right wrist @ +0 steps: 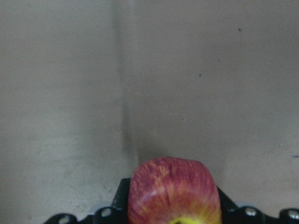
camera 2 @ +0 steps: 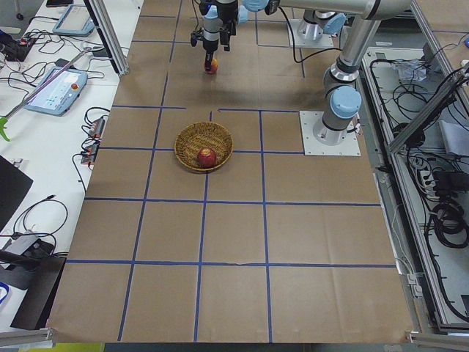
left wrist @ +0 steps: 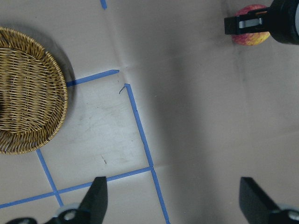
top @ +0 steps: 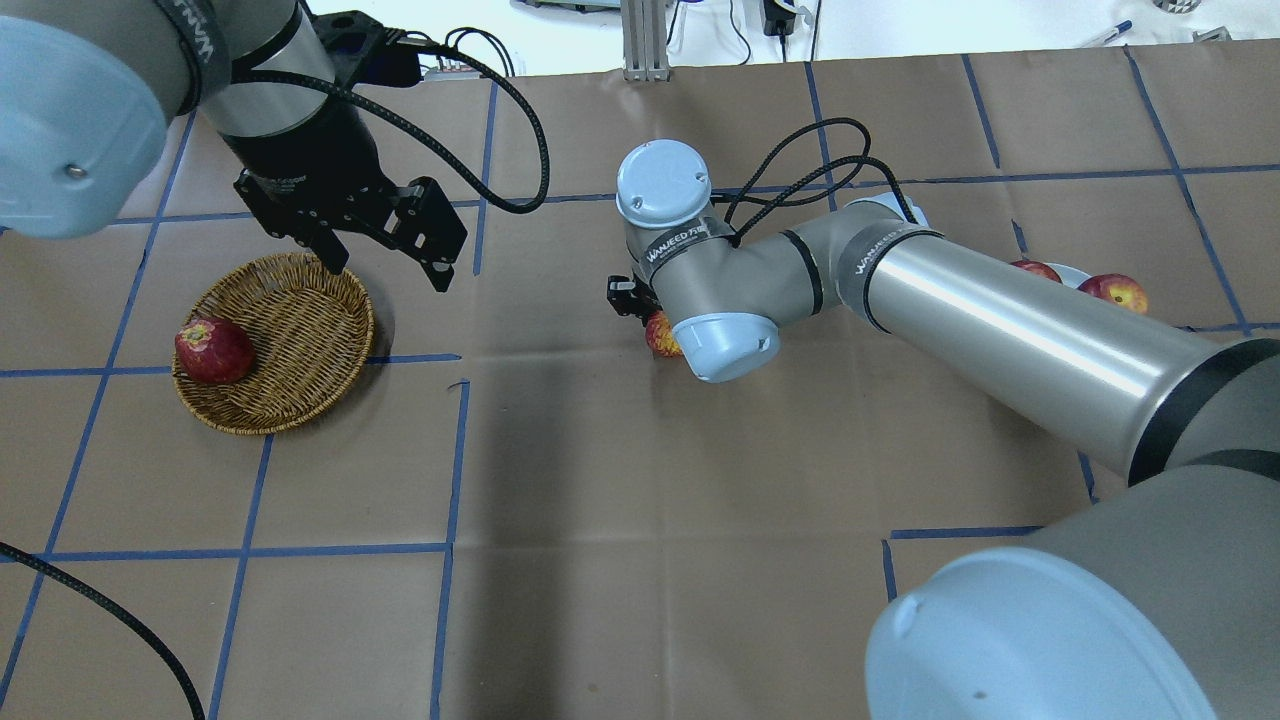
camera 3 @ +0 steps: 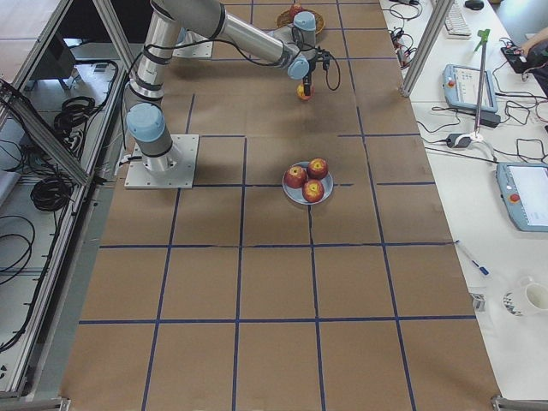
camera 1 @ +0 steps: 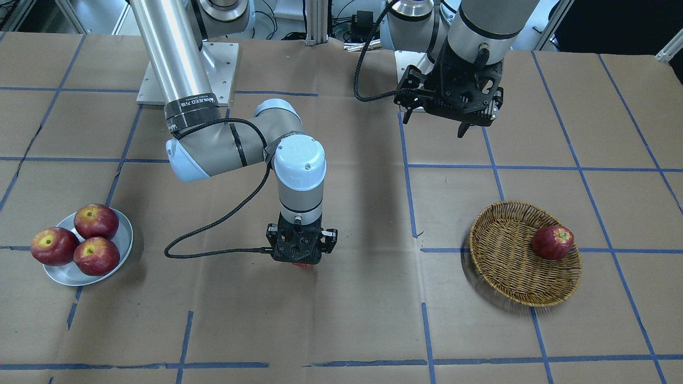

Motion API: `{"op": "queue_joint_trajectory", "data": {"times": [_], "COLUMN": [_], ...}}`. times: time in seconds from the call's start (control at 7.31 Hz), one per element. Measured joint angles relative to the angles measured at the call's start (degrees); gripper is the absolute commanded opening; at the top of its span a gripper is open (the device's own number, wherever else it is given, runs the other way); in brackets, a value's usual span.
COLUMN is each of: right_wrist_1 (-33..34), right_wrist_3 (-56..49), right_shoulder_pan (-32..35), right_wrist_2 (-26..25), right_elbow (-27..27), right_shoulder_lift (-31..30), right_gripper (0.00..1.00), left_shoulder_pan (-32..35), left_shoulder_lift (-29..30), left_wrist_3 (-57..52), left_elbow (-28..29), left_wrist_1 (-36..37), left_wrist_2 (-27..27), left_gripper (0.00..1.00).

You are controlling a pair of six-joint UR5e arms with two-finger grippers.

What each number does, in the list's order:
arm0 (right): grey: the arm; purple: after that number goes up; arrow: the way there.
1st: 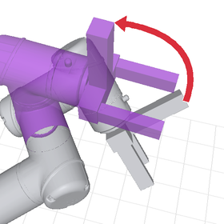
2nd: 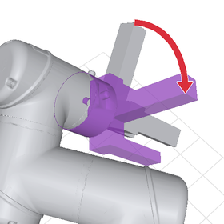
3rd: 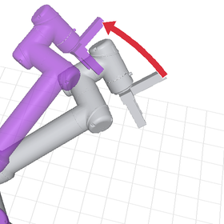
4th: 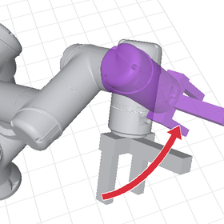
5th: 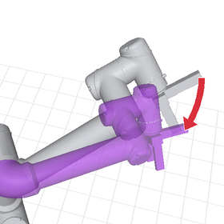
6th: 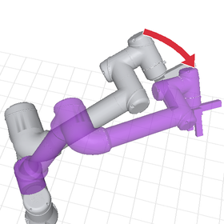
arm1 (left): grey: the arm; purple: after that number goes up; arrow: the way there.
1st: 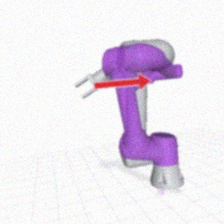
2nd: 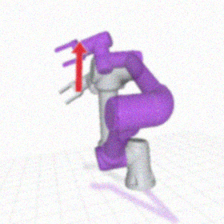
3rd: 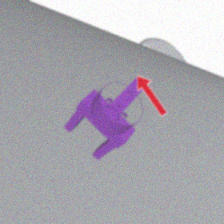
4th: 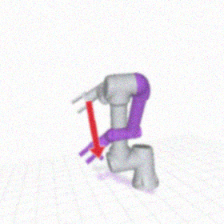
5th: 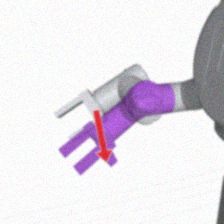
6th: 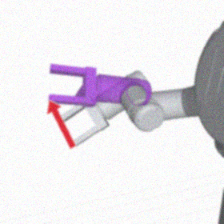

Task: Transfer apple from basket to plate
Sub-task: 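Lift the apple with the right gripper and carry it to the white plate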

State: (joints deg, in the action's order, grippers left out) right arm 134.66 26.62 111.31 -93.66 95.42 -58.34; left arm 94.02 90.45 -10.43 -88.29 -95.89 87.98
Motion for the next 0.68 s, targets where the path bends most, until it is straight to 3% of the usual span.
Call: {"op": "queue_joint_trajectory", "data": {"times": [0.27, 0.68], "right_wrist_1": [-4.4, -21.1], "right_wrist_3": [-1.1, -15.6], "right_shoulder_pan": [-2.1, -12.8], "right_wrist_2": [-0.1, 0.0], "right_elbow": [-3.6, -7.6], "right_shoulder_lift": [-2.7, -12.5], "right_gripper": [0.52, 0.52], "left_shoulder_pan": [-0.1, -0.1], "left_shoulder_lift": [-0.2, -0.2], "left_wrist_3": [0.0, 0.0], "left_elbow": [-0.2, -0.2], "left_wrist_1": [0.0, 0.0], "left_wrist_2": [0.0, 0.0], "left_gripper": [0.99, 0.99]}}
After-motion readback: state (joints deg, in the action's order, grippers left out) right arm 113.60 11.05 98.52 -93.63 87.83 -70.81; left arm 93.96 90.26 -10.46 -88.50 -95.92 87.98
